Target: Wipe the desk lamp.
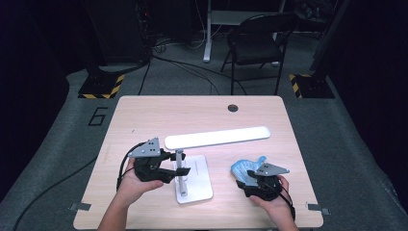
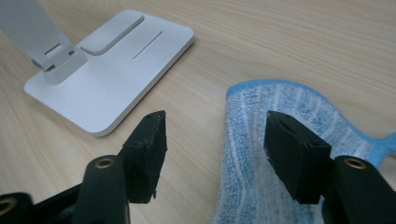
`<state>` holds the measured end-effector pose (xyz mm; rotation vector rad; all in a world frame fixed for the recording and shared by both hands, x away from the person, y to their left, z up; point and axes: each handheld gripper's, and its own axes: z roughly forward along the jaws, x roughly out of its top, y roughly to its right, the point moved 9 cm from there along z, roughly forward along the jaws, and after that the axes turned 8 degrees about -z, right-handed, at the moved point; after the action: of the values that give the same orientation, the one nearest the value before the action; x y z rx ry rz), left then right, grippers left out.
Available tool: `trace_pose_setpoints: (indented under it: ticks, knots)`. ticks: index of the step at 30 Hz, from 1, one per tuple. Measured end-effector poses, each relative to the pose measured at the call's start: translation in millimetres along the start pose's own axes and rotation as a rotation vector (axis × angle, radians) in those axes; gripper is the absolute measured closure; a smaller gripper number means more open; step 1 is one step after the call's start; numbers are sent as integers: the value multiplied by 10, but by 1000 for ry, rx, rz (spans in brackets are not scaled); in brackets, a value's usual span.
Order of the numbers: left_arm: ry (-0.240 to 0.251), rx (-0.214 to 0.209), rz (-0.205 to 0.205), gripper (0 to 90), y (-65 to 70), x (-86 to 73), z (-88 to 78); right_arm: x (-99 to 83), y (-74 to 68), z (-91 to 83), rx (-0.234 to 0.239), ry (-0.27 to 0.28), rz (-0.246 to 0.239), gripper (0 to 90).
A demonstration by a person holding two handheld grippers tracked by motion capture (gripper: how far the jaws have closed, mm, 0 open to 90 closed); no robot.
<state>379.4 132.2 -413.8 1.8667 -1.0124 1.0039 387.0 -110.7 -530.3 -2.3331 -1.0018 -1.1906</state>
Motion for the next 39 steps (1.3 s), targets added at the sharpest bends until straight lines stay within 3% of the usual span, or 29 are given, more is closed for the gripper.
trace_pose_setpoints:
  ticks: [4, 12, 19, 27, 31, 39]
  knots:
    - [-3, 4, -3, 436, 2, -2, 2, -17, -32, 38, 10, -15, -33, 428]
    - [-18, 0, 7, 428, 19, -18, -17, -6, -81, 65, 24, -4, -36, 437]
    - [-17, -8, 17, 437, 5, -21, -37, -38, -96, 102, 31, -12, -6, 438]
    - [-28, -30, 19, 424, 21, -33, -51, -38, -113, 126, 31, -8, -11, 432]
    - [-21, -19, 22, 489, 8, -33, -64, -38, -109, 129, 33, -5, -7, 432]
    - [-13, -7, 38, 500, 24, -26, -36, -38, -121, 134, 51, -7, -6, 436]
